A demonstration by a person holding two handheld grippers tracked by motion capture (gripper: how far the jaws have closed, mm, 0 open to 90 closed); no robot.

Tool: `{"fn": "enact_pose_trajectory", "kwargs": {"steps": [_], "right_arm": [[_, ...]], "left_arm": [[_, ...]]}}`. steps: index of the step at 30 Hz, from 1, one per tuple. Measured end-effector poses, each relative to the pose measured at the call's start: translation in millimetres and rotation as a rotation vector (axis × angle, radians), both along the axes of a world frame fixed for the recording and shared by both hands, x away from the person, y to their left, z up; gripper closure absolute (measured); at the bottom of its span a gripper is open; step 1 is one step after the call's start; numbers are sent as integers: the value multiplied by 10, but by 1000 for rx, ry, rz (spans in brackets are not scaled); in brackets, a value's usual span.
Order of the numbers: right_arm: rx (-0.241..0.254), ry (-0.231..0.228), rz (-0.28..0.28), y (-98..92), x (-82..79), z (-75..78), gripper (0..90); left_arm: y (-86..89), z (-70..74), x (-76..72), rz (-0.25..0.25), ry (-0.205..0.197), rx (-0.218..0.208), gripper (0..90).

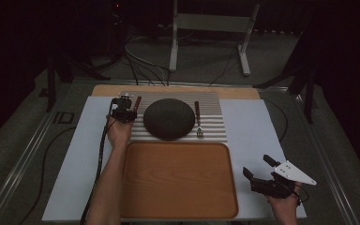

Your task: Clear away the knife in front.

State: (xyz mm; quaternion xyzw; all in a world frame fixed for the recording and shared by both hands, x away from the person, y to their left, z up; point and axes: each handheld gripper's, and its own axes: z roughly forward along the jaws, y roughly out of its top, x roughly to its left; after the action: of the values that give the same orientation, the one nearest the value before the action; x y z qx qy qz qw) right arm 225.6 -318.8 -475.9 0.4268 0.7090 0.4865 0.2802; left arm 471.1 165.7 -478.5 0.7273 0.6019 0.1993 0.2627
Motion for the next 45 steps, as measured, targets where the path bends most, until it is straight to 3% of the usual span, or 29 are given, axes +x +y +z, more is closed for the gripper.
{"fn": "enact_pose_trajectory", "kwargs": {"steps": [32,45], "right_arm": [[-4,4,5,16,3,-5,78],[-8,6,7,24,7,-10,78]], "left_arm": [[-111,315,-267,-13,-38,-1,781],[-156,362,-393,-14,-41,-12,781]]}}
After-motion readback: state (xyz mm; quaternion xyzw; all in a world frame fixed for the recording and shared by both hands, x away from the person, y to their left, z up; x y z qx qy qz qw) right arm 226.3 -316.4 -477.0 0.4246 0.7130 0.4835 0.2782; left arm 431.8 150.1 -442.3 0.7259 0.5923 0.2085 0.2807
